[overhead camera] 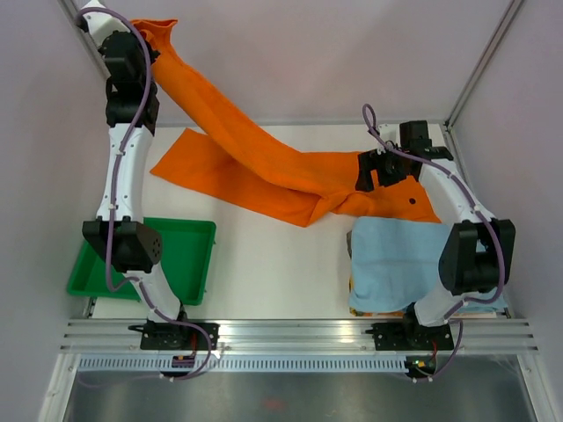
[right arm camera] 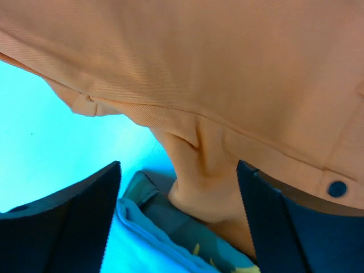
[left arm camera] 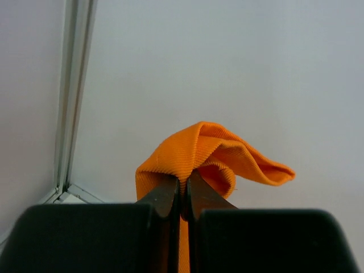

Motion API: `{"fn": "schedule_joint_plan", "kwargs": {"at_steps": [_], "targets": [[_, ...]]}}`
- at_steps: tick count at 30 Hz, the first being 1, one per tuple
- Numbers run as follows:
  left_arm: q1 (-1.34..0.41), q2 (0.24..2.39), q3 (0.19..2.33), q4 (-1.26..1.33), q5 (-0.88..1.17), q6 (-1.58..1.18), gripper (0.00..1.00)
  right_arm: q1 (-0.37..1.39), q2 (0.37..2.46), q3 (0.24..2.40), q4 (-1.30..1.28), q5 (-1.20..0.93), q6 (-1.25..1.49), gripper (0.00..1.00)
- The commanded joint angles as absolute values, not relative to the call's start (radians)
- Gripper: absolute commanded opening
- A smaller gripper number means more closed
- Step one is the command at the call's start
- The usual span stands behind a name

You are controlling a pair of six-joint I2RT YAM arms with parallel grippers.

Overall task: Fold and stack the trousers
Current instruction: Flatten the trousers out

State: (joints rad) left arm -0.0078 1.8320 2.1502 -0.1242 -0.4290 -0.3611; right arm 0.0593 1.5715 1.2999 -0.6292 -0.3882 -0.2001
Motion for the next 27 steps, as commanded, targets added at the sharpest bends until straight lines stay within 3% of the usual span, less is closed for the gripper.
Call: {"fn": "schedule_joint_plan", "kwargs": {"at_steps": [1,4,8,12,20,27], "targets": [[-0.002,1.856,2.132,-0.089,-0.374,-0.360,0.02,0.061,1.699,1.489,-0.787,-0.535,-0.221,0.93],[-0.002,1.878,2.118,-0.098,-0.388,-0.345,0.02,0.049,1.739,1.537,-0.714,-0.468,-0.149,0.98],[-0.002,1.884,2.102,-0.089,-0.394,-0.318,0.02,-0.050,1.820,1.581,-0.502,-0.188,0.050,0.98],[-0.002,1.894,2.098,-0.084,-0.379,-0.302,0.02,-0.113,1.900,1.603,-0.384,-0.037,0.138,0.98],[0.028,1.940,2.106,-0.071,-0.373,-0.268,0.02,-0.132,2.199,1.801,-0.420,0.058,0.075,0.98],[0.031,2.000,2.105,-0.054,-0.385,-0.256,0.02,-0.132,2.327,1.903,-0.425,0.090,0.071,0.94]]}}
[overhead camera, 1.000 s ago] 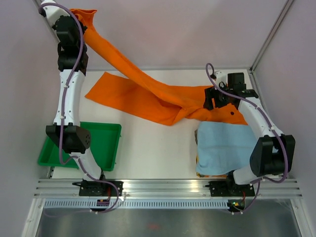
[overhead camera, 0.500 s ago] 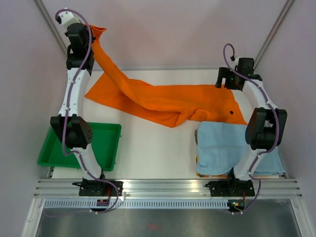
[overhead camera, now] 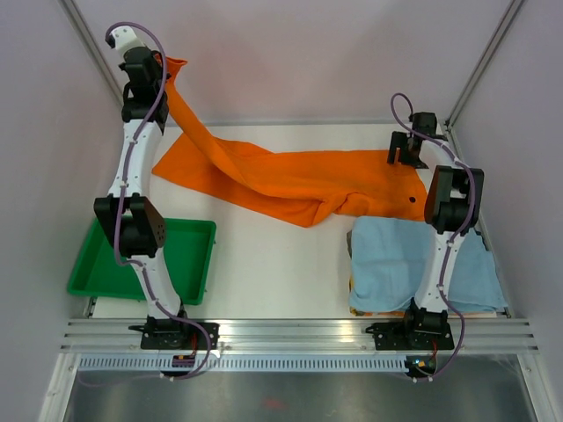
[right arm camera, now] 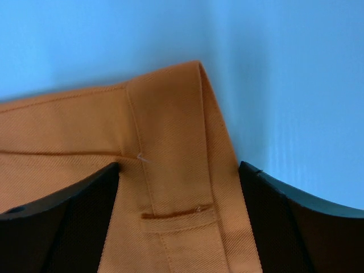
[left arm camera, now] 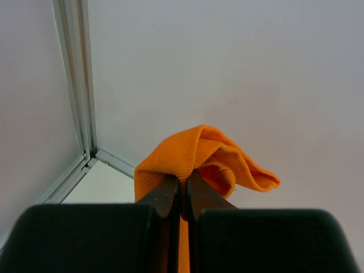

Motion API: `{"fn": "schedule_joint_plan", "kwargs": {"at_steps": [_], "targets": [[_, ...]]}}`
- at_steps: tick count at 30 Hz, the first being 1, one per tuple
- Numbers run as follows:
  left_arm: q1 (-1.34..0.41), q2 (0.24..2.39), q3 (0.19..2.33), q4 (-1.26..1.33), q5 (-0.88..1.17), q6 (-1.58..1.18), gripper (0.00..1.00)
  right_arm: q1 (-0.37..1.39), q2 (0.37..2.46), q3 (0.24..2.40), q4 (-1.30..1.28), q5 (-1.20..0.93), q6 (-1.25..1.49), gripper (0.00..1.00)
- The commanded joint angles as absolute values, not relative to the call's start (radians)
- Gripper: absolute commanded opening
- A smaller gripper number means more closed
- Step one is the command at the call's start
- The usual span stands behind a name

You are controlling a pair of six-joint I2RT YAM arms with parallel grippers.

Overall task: Fold and stack the trousers
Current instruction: Flatten the trousers out

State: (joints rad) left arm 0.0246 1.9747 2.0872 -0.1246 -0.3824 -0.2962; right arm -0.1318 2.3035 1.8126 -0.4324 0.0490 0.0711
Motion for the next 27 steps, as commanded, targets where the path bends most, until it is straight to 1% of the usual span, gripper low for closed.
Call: {"fn": "schedule_joint_plan", "kwargs": {"at_steps": [1,2,4,5,7,8,11,13,17,19,23,27], "targets": [[0.032,2.006,2.106,-0.054,-0.385,-0.262,0.02,-0.132,2.350,1.914,-0.433,0.094,0.068,0.92],[0.034,2.013,2.108,-0.049,-0.385,-0.264,0.02,-0.133,2.359,1.925,-0.446,0.098,0.064,0.77],[0.035,2.029,2.106,-0.045,-0.385,-0.273,0.02,-0.132,2.385,1.947,-0.452,0.100,0.049,0.59],[0.038,2.036,2.108,-0.040,-0.379,-0.278,0.02,-0.132,2.393,1.953,-0.453,0.104,0.043,0.33],[0.046,2.052,2.109,-0.037,-0.374,-0.297,0.02,-0.132,2.419,1.983,-0.471,0.113,0.025,0.09],[0.049,2.057,2.109,-0.035,-0.374,-0.307,0.02,-0.132,2.427,1.999,-0.483,0.120,0.022,0.00],[0.061,2.065,2.111,-0.028,-0.367,-0.334,0.02,-0.132,2.408,2.042,-0.479,0.155,0.009,0.00],[0.077,2.068,2.114,-0.006,-0.351,-0.350,0.02,-0.138,2.347,2.037,-0.412,0.166,0.009,0.00],[0.106,2.086,2.174,0.029,-0.319,-0.394,0.02,-0.169,2.264,2.057,-0.292,0.120,0.049,0.00],[0.118,2.086,2.166,0.072,-0.313,-0.419,0.02,-0.190,2.243,2.077,-0.227,0.080,0.074,0.00],[0.130,2.086,2.132,0.124,-0.281,-0.460,0.02,-0.212,2.256,2.120,-0.161,0.075,0.118,0.00],[0.153,2.103,2.103,0.175,-0.236,-0.543,0.02,-0.232,2.334,2.174,-0.156,0.034,0.146,0.00]]}}
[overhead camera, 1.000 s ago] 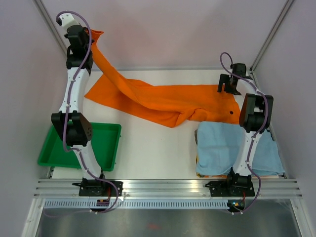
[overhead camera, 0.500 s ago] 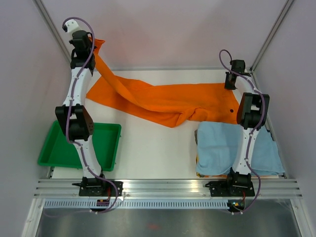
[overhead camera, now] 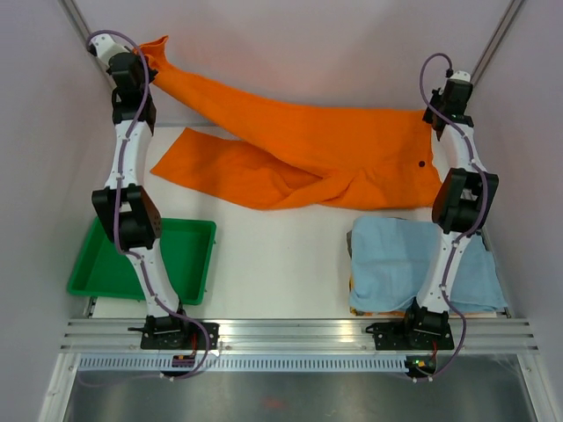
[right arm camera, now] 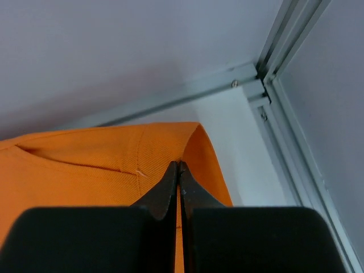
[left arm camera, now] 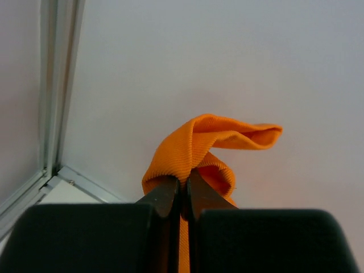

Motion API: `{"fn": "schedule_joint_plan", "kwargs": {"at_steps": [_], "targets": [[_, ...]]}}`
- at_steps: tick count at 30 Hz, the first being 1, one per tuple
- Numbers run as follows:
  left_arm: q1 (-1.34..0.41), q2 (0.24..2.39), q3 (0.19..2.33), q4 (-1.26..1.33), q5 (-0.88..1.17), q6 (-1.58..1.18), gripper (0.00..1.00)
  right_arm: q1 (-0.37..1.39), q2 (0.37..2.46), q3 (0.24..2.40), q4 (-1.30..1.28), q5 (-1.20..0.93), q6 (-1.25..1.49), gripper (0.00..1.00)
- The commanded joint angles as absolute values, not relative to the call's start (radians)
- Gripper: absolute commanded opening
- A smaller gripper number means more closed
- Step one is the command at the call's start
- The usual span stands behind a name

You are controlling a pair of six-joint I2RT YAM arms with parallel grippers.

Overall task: Fold and stack the trousers
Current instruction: Flatten the trousers out

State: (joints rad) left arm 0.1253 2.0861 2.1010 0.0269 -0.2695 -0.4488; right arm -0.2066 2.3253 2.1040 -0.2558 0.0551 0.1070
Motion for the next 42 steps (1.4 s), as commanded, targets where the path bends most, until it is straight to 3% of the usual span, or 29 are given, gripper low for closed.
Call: {"fn": "schedule_joint_plan", "kwargs": {"at_steps": [1,6,13,16,17,18,19,20,23,28,33,35,42], "targets": [[0.158,2.117,2.115,0.187,-0.204,-0.551,0.02,-0.235,2.356,2.187,-0.158,0.022,0.143,0.00],[0.158,2.282,2.217,0.197,-0.068,-0.571,0.02,-0.262,2.523,2.321,-0.172,-0.035,0.195,0.00],[0.155,2.378,2.235,0.074,-0.126,-0.609,0.02,-0.264,2.602,2.358,-0.146,-0.077,0.189,0.00],[0.155,2.402,2.259,0.003,-0.146,-0.597,0.26,-0.264,2.629,2.400,-0.195,-0.129,0.163,0.09],[0.156,2.407,2.276,-0.087,-0.153,-0.585,0.56,-0.264,2.623,2.405,-0.224,-0.146,0.161,0.18],[0.156,2.410,2.307,-0.125,-0.176,-0.580,0.77,-0.264,2.612,2.405,-0.239,-0.188,0.160,0.46],[0.156,2.399,2.316,-0.164,-0.192,-0.566,0.99,-0.262,2.597,2.392,-0.248,-0.208,0.158,0.58],[0.155,2.385,2.313,-0.229,-0.234,-0.560,1.00,-0.262,2.555,2.376,-0.264,-0.225,0.156,0.75],[0.158,2.295,2.287,-0.383,-0.345,-0.522,1.00,-0.262,2.436,2.316,-0.339,-0.268,0.137,0.83],[0.204,2.083,2.125,-0.579,-0.433,-0.512,1.00,-0.262,2.117,2.006,-0.371,-0.267,0.130,0.86],[0.255,1.935,1.774,-0.579,-0.215,-0.561,0.95,-0.262,1.818,1.564,-0.261,-0.271,0.213,0.87],[0.253,1.902,1.665,-0.557,-0.126,-0.572,0.92,-0.262,1.770,1.479,-0.239,-0.291,0.239,0.87],[0.253,1.988,1.615,-0.503,-0.038,-0.681,0.81,-0.262,1.663,1.322,-0.291,-0.314,0.241,0.86]]}}
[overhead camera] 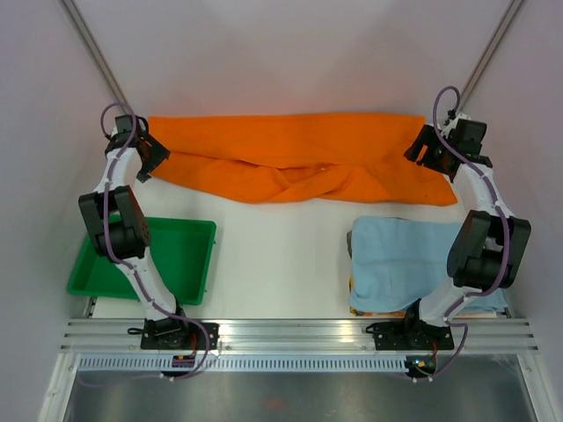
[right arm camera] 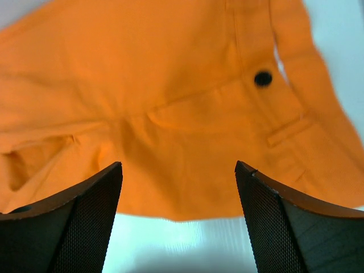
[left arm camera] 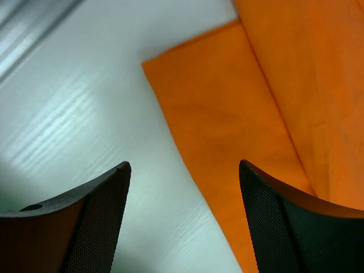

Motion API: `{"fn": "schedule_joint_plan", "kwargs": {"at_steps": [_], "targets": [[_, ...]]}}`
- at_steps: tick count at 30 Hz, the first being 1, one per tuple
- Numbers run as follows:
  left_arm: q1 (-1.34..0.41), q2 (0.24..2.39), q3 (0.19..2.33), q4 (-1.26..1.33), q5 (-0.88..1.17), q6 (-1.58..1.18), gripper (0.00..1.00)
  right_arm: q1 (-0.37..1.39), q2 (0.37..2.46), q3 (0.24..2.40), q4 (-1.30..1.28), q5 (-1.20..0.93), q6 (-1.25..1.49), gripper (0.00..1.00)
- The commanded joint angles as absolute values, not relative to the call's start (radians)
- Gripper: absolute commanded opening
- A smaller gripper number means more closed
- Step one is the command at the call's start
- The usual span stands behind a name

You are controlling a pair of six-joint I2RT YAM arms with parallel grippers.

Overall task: Fold and stack the trousers
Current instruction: Flatten the trousers out

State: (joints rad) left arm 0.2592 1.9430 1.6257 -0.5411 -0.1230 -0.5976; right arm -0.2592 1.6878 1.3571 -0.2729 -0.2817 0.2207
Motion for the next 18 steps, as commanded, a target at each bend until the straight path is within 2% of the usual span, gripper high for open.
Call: {"fn": "schedule_joint_plan", "kwargs": {"at_steps": [1,9,12,18], "targets": [[0.252,1.999,1.612,-0.488,-0.029,-0.698,0.80,-0.262,1.655,1.316,-0.290,-0.313,0.241,0.87],[0.252,2.108,1.582,-0.380,-0.017,-0.873,0.73,-0.262,1.600,1.351,-0.322,-0.290,0.204,0.88],[0.250,2.135,1.569,-0.380,-0.054,-0.923,0.66,-0.262,1.594,1.367,-0.330,-0.276,0.192,0.88],[0.242,2.175,1.566,-0.422,-0.130,-0.982,0.64,-0.262,1.577,1.382,-0.321,-0.268,0.198,0.88]]}}
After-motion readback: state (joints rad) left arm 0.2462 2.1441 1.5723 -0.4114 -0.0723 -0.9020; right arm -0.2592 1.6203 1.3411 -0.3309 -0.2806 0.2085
